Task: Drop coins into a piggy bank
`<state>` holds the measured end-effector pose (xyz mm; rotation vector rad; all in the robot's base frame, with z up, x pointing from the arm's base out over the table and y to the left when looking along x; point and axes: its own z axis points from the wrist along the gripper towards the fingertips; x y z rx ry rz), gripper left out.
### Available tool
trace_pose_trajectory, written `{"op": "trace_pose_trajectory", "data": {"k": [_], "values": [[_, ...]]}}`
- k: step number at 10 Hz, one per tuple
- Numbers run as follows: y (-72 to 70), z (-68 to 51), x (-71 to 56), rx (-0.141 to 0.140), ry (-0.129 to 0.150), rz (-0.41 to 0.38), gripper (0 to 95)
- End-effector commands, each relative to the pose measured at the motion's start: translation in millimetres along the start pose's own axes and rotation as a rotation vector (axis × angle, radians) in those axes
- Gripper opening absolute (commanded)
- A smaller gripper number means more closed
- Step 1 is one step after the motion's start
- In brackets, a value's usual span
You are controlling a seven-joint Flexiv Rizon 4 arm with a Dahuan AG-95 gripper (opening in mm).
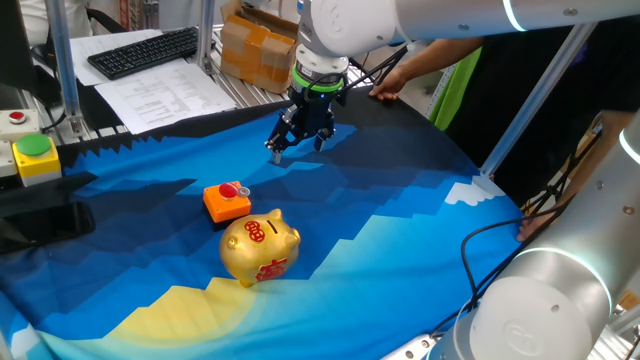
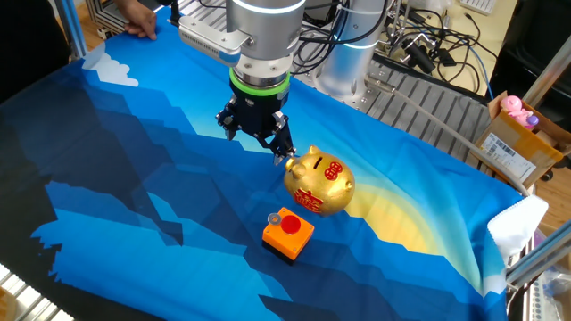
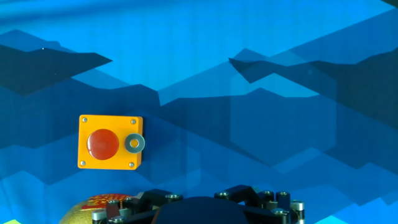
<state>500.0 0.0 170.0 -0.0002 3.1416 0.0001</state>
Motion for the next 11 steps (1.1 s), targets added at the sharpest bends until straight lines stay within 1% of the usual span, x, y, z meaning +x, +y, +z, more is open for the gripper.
{"op": "trace_pose_trajectory", "data": {"k": [1,4,7,9,10,11], "values": [[0.1,0.3,0.6,-0.209,-0.004,0.2,0.0],[2.5,6.2,7.8,-0.208,-0.005,0.195,0.0],[3.0,7.5,7.7,-0.209,-0.002,0.194,0.0],[3.3,8.5,7.4,-0.218,0.0,0.198,0.0],[3.4,8.9,7.3,-0.256,0.012,0.224,0.0],[3.8,10.0,6.6,-0.28,0.017,0.24,0.0]]}}
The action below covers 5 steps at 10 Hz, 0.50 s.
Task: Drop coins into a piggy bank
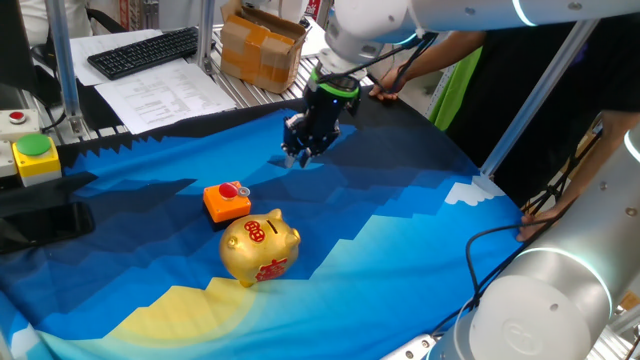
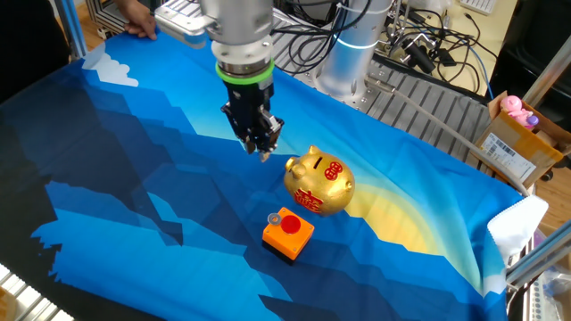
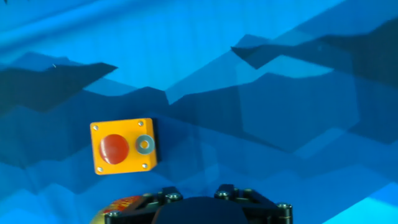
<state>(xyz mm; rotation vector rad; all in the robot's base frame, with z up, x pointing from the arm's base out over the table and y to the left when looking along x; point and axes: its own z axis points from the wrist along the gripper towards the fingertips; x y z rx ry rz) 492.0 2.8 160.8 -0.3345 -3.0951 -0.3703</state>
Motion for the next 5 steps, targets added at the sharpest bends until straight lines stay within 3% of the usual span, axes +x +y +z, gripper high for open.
{"op": "trace_pose_trajectory", "data": {"k": [1,3,5], "values": [[1.3,2.0,-1.9,-0.044,0.012,0.028,0.0],[2.3,8.0,-5.3,-0.055,0.014,0.01,0.0],[2.8,9.7,-8.0,-0.08,0.056,0.055,0.0]]}}
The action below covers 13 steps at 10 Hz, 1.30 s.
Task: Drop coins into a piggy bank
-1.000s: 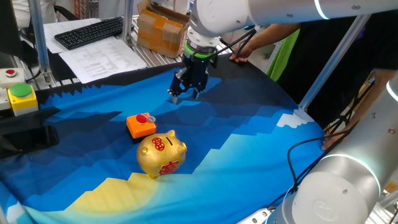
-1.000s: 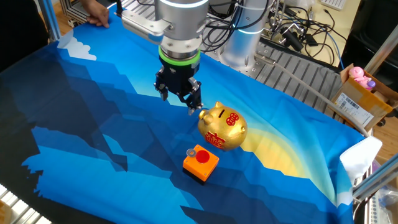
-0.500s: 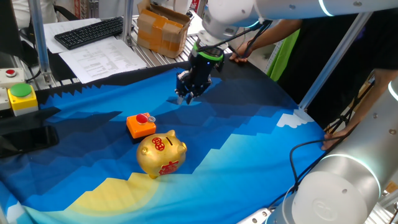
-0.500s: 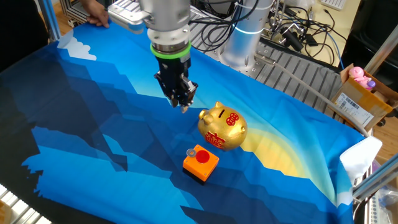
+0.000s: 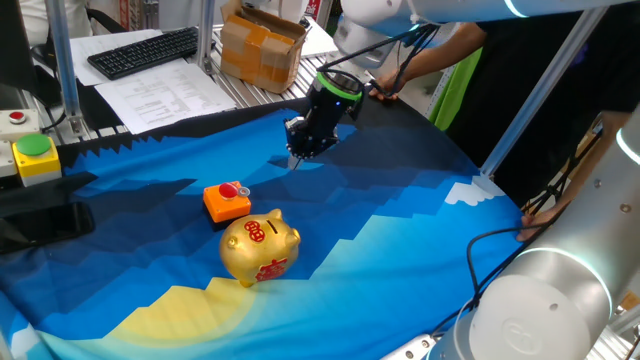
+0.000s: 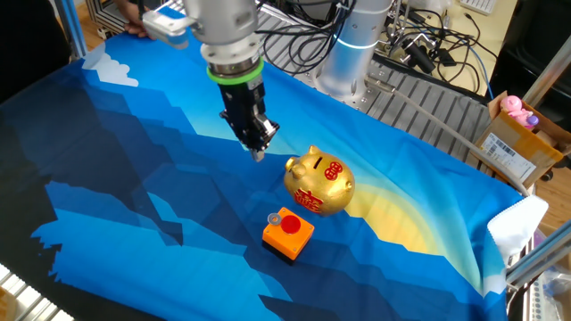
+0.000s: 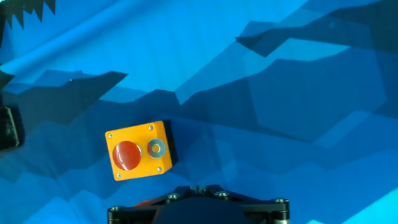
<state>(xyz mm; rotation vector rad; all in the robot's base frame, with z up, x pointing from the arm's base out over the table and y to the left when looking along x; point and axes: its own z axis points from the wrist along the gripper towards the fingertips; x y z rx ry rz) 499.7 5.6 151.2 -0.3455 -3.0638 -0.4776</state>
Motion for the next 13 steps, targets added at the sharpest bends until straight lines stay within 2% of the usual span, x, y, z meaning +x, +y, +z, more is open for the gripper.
{"op": "trace_pose_trajectory", "data": {"k": [1,2,3,4,5,6,7,8,9,11,12,13], "values": [[1.3,1.7,-4.0,-0.01,0.047,0.071,0.0],[2.0,4.5,-8.5,-0.013,0.043,0.061,0.0],[3.5,6.4,-18.9,-0.02,0.059,0.022,0.0],[4.4,6.2,-27.6,-0.035,0.09,0.018,0.0],[5.0,7.1,-37.0,-0.061,0.106,0.025,0.0],[4.6,9.3,-40.4,-0.059,0.104,0.021,0.0],[3.4,15.6,-42.3,-0.06,0.102,0.023,19.0],[1.6,19.5,-43.4,-0.065,0.104,0.026,19.0],[-2.8,26.6,-45.3,-0.08,0.11,0.025,38.0],[-8.8,38.8,-47.9,-0.099,0.116,0.031,38.0],[-10.8,43.9,-48.7,-0.119,0.121,0.038,38.0],[-12.3,50.6,-49.8,-0.161,0.134,0.056,38.0]]}}
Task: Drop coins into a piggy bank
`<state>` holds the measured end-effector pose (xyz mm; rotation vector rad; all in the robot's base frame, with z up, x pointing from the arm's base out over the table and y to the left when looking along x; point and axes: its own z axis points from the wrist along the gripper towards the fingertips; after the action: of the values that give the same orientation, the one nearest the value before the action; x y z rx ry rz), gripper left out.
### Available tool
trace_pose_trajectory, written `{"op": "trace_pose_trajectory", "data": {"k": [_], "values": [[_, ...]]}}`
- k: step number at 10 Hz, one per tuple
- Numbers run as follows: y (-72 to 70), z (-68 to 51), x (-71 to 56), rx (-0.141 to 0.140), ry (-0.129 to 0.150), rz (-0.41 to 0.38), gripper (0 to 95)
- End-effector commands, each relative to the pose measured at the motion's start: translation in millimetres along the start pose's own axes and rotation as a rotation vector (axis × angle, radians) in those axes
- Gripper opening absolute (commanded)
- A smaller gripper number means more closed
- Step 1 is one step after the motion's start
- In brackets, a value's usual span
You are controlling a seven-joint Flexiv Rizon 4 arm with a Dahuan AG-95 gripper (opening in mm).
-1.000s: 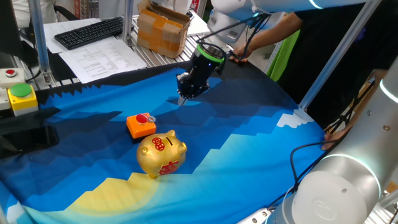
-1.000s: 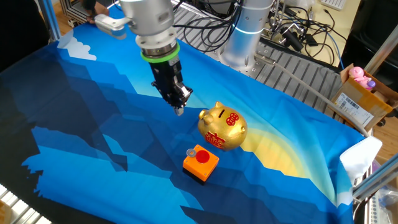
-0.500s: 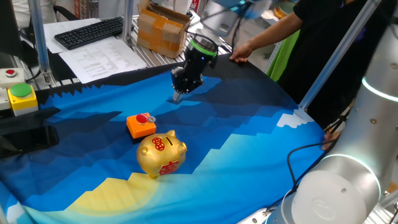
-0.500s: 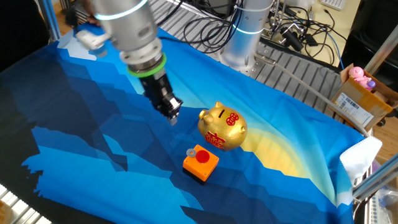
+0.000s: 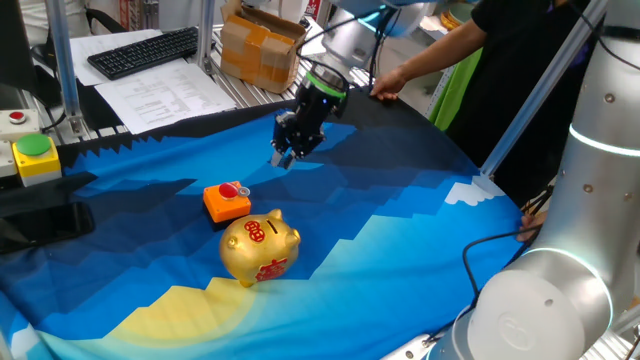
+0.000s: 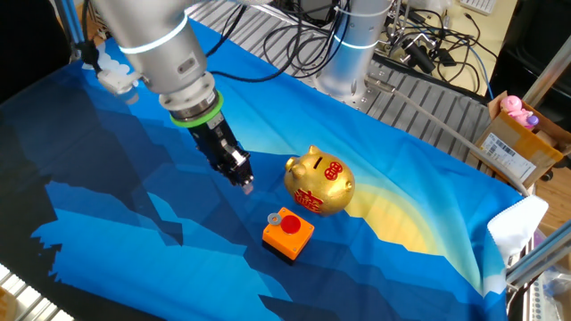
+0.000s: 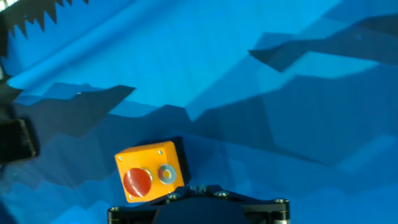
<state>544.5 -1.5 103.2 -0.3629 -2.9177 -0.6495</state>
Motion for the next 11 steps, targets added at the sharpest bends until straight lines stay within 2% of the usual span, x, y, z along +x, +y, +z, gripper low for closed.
{"op": "trace_pose_trajectory", "data": {"k": [1,3,5,8,9,10,11], "values": [[-4.7,13.6,-4.4,-0.074,0.02,0.033,38.0],[-6.3,19.0,-5.3,-0.079,0.029,0.033,38.0],[-2.4,19.4,-4.4,-0.085,0.033,0.043,38.0],[15.6,21.3,0.8,-0.086,0.035,0.061,38.0],[20.0,22.5,2.0,-0.094,0.042,0.068,38.0],[19.2,25.0,1.1,-0.128,0.053,0.083,38.0],[17.5,28.8,0.3,-0.174,0.069,0.101,38.0]]}}
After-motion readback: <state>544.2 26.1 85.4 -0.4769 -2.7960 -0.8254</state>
